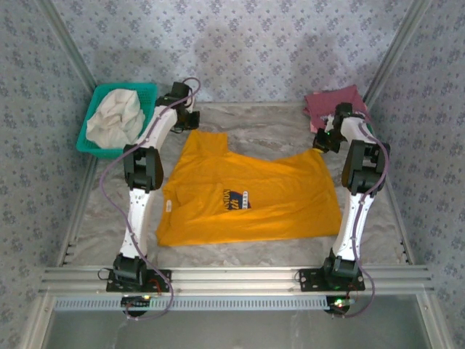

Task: Fold and stack the t-shirts

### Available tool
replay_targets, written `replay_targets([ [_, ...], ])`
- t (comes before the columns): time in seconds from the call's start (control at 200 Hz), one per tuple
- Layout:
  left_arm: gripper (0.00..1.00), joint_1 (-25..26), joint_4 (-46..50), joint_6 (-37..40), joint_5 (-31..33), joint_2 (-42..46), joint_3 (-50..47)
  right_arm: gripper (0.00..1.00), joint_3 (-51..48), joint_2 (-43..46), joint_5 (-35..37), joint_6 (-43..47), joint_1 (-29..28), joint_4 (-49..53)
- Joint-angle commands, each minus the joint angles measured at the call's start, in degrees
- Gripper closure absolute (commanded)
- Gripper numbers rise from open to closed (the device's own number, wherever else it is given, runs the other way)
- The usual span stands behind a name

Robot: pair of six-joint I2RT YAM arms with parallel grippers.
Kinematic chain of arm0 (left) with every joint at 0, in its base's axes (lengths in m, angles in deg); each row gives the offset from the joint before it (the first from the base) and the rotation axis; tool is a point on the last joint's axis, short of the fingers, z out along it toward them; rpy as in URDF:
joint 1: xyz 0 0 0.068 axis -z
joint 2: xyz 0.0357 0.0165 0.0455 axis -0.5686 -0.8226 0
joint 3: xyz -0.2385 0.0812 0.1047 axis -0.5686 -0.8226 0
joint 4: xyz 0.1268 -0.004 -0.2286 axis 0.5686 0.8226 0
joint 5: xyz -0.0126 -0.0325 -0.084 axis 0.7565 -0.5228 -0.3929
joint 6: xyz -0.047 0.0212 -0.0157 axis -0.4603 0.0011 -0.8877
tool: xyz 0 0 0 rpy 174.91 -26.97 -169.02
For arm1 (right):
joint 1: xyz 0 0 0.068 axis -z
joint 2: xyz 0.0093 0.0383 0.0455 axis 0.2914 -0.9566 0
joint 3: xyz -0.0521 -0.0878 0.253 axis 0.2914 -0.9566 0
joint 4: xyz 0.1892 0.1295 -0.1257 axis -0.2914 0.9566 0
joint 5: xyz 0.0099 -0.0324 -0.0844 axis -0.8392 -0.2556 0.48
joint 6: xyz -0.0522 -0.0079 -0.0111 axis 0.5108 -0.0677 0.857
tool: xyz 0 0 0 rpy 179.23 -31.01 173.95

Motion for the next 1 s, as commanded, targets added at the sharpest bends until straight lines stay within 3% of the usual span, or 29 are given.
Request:
replay_targets([
  [0.0,1.0,-0.7,0.2,1.2,-0.2,3.3,3.7,1.0,2.8,-0.3,1.9,0.3,-0.6,2.7],
  [0.17,1.0,-1.8,1.0,2.9,-1.0,0.6,12.6,1.0,2.5,3.7,2.7,-5.0,-0.7,-1.6],
  [0.37,1.0,-2.4,-6.1,3.8,-2.0,-0.6,16.0,1.0,2.7,5.5,2.4,-15.1,-0.6,-11.0],
  [0.55,1.0,-2.8,-7.3,4.2,-4.6,-2.5,18.0,1.0,4.4,4.1,-0.1,-17.0,-0.5,-13.0],
  [0.724,1.0,-3.1,-2.0,9.3,-2.5,-1.8,17.6,1.0,0.1,7.3,-1.5,-15.4,-0.1,-17.2],
  [0.859,1.0,-3.6,-1.8,11.0,-0.9,3.0,9.8,1.0,-5.6,10.3,-2.5,-16.0,1.1,-22.4],
  [0.999,1.0,-3.7,-12.8,11.4,-0.4,14.2,-9.2,1.0,-7.1,10.8,-3.1,-15.2,1.3,-22.9],
])
